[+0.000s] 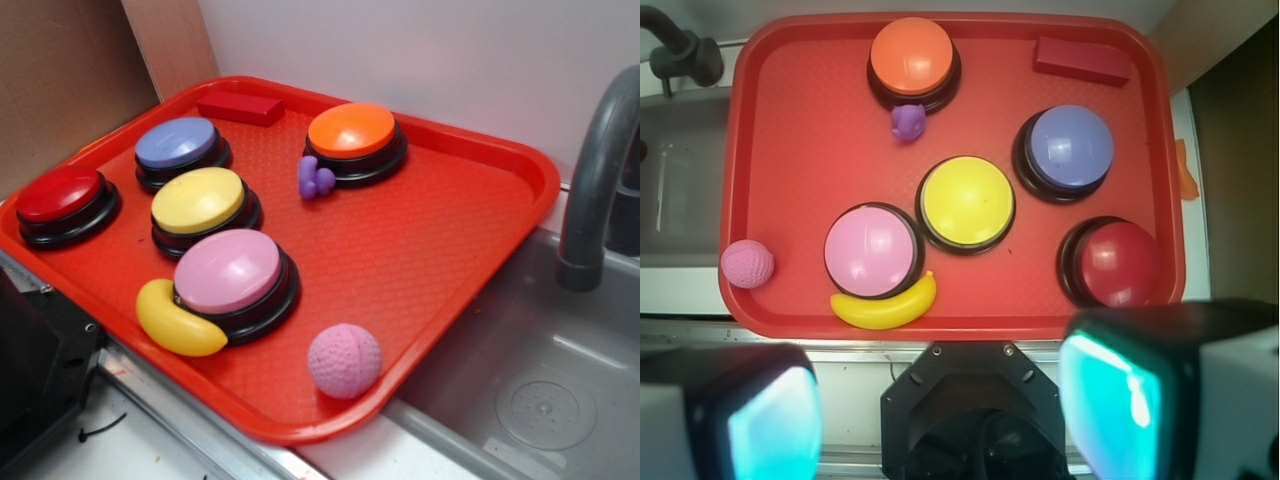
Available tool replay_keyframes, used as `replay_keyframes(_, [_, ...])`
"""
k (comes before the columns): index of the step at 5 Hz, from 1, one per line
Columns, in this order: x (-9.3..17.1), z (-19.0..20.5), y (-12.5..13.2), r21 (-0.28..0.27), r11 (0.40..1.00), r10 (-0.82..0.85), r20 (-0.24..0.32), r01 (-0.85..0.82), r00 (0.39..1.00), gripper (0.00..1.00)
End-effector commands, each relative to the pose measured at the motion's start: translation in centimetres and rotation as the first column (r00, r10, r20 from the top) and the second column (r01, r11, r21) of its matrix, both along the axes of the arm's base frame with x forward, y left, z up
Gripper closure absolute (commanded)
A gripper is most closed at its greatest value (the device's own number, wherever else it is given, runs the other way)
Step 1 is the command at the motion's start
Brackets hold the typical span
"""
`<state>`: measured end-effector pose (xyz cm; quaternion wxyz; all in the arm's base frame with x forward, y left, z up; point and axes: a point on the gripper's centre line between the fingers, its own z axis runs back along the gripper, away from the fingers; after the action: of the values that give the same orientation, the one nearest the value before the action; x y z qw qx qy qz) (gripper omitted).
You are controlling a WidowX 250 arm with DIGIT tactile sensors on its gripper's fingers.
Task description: Push the purple button.
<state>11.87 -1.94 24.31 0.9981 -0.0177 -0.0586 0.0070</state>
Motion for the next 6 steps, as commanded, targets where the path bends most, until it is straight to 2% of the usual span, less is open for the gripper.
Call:
replay_keyframes(1, [0.0,0.0,0.0,0.0,1.0,0.0,0.0,0.0,1.0,0.0])
replay_keyframes(2, [3.5,-3.3,5.0,0.036,0.975,0.223,-0.074,-0.22,0.972,0.0])
replay_keyframes(3, [5.1,-4.9,10.0,0.025,0.934,0.357,-0.053,-0.356,0.933,0.0])
replay_keyframes(4, [7.7,-7.8,11.7,0.076,0.894,0.444,-0.017,-0.442,0.896,0.0])
replay_keyframes(5, [9.5,-11.1,12.7,0.084,0.889,0.448,0.039,-0.449,0.893,0.0])
replay_keyframes(6, [10.4,-13.7,13.3,0.121,0.9,0.417,0.045,-0.419,0.908,0.0])
